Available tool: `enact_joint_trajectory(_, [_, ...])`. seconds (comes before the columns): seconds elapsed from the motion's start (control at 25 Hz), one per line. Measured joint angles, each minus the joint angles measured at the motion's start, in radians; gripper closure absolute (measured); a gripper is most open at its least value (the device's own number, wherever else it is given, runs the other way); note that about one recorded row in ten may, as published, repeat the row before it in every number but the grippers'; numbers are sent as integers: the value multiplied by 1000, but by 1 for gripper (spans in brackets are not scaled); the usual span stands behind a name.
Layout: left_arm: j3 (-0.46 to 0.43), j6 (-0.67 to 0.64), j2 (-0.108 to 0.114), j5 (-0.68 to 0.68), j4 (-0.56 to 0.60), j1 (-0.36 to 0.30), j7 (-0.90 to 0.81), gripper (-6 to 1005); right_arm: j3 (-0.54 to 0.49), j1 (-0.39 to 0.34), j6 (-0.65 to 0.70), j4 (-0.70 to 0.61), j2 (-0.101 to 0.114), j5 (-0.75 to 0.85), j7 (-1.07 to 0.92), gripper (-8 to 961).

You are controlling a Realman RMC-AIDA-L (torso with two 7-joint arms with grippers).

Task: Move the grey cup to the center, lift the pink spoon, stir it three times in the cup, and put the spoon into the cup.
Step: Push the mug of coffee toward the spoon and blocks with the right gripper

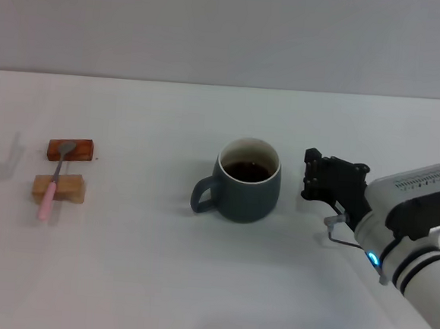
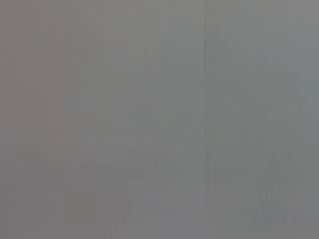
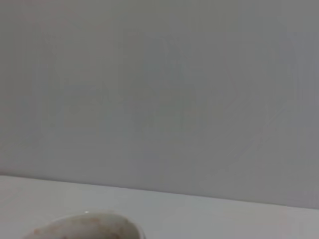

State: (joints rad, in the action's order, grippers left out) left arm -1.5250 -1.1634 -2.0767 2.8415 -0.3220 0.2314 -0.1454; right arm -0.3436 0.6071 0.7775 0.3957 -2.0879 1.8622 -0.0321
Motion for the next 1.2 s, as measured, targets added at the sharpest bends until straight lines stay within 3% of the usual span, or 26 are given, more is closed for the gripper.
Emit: enact_joint_trajectory(1.2, [-8,0,3,-1,-7,1,0,229,10,42,-110,90,-1,98,0,954])
